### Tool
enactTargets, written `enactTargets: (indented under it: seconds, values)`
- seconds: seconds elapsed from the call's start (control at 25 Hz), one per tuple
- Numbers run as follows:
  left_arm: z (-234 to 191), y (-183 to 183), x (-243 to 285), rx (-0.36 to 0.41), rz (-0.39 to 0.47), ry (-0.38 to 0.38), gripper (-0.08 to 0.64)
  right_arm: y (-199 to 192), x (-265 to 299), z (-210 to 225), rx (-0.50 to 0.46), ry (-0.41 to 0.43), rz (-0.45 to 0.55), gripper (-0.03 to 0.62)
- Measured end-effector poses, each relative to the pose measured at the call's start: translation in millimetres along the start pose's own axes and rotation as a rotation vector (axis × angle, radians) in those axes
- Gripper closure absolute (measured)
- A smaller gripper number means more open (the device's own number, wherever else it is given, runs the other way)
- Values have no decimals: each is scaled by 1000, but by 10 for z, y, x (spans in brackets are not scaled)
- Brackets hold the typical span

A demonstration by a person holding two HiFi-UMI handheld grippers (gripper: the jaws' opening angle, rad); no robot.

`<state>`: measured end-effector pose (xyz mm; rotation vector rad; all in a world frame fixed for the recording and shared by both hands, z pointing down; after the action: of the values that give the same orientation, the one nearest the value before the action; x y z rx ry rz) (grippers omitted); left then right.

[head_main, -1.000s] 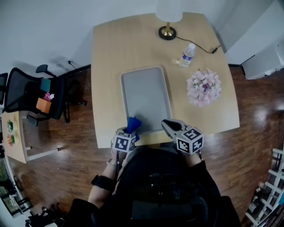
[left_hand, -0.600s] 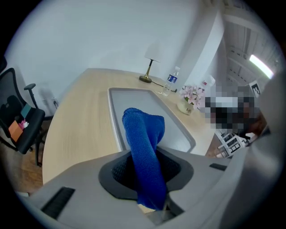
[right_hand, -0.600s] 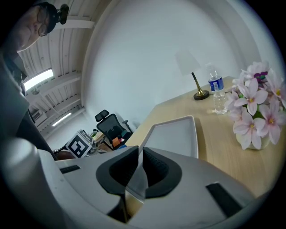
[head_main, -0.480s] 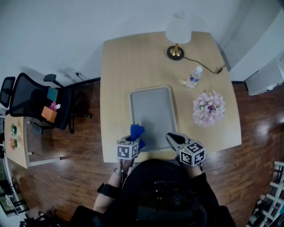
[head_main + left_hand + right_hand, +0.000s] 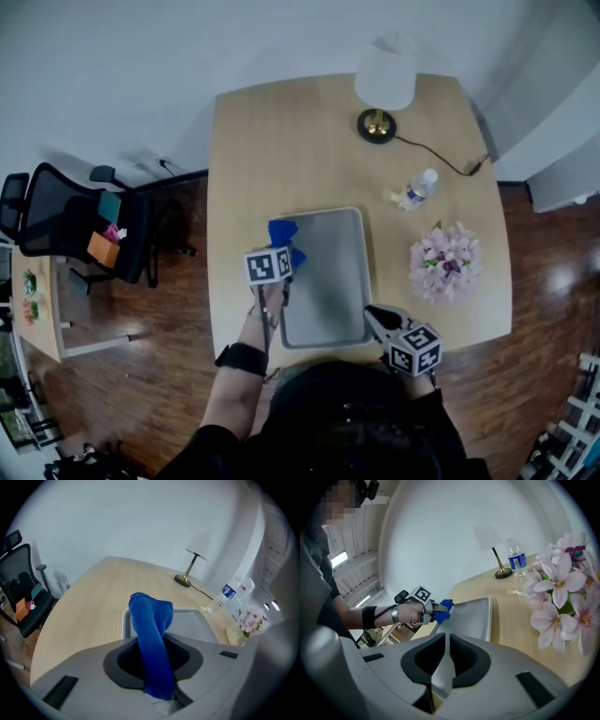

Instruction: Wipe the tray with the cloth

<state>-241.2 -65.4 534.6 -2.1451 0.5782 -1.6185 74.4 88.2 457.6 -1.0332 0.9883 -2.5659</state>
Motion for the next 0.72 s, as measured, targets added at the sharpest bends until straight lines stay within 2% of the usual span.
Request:
enactTargets:
  seconds: [0.12, 0.24, 0.44, 0.52, 0.72]
  values:
    - [-23, 194, 190, -25, 1, 30, 448, 109, 21, 143, 4, 5, -12, 558]
    - [-29, 263, 303, -29, -13, 57, 448, 254, 111, 263, -34, -9, -43, 560]
    - [-8, 253, 356, -17, -13, 86, 448, 477, 378, 392, -222, -86, -147, 566]
    - [1, 251, 356, -4, -9, 91, 448, 537, 501, 411, -267, -106, -203, 571]
    - [24, 247, 352, -5, -9, 110, 448, 612, 702, 488, -274, -92, -260, 573]
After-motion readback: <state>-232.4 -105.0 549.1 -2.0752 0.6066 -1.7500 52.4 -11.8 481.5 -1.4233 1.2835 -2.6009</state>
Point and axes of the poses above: the fingertips, and each gripper's own axes: x forward along the fingers, z to its right, y out of its top, the point moved 10 cm from there along -x, backward along the fingers, and after that the axes turned 1 degree about x, right-handed, at the moved point
